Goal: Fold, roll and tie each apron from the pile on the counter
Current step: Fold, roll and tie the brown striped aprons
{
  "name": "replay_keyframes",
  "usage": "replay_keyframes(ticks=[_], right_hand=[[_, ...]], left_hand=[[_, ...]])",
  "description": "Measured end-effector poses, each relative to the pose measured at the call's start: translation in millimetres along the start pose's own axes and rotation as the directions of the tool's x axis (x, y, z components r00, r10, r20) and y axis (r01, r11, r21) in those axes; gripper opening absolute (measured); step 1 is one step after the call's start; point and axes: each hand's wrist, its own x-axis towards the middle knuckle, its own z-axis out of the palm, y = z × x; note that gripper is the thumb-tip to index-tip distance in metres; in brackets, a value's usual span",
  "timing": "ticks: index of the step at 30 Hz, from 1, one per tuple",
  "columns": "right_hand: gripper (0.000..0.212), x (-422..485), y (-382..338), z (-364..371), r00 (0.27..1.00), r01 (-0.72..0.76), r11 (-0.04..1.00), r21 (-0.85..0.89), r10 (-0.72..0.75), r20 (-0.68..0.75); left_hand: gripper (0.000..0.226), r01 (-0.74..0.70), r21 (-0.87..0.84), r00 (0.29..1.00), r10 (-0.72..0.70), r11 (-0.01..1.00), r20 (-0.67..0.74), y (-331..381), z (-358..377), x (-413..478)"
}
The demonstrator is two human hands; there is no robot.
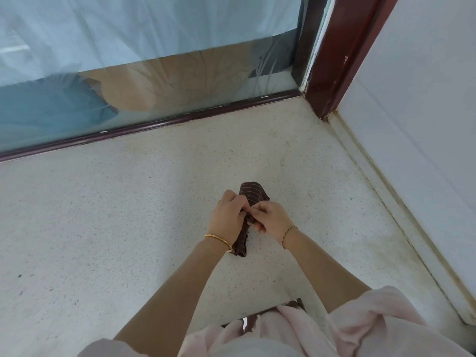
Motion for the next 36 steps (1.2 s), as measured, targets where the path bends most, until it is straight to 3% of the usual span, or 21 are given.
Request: replay_keyframes(ticks=[8,17,21,25,32,36], right_hand=[[0.011,0.8,-5.8,-4.3,0.994,0.065,0.990,-0.121,-0.053,0.095],[0.009,6.0,-8.2,-5.8,0.982,0.170,0.899,-0.403,-0.121,0.144],[0.002,8.0,-9.3,-2.5,0.982,0.188,0.809,-0.557,-0.147,0.118],[0.006,5.8,-12.0,-4.6,0.986,0.148,0.627,-0.764,-0.156,0.063],[0.001,5.0,-8.4,-6.2,0.983,0.150,0.545,-0.825,-0.171,0.066],[0.003,9.1,-6.4,-2.7,0.991,0.105,0.619,-0.778,-0.129,0.031]], left_hand=[[0.009,-0.078,-0.109,0.994,0.086,0.991,0.066,-14.3,-8.7,1.3],[0.017,0.100,-0.184,0.986,-0.073,0.978,0.149,-14.8,-16.4,5.9],[0.020,0.219,-0.210,0.971,-0.191,0.953,0.143,-13.8,-14.3,4.3],[0.027,0.279,-0.154,0.950,-0.249,0.948,0.190,-18.9,-15.8,3.3],[0.025,0.356,-0.215,0.918,-0.297,0.909,0.263,-24.7,-21.9,-0.3],[0.022,0.350,-0.149,0.922,-0.312,0.925,0.231,-31.1,-18.4,0.7]])
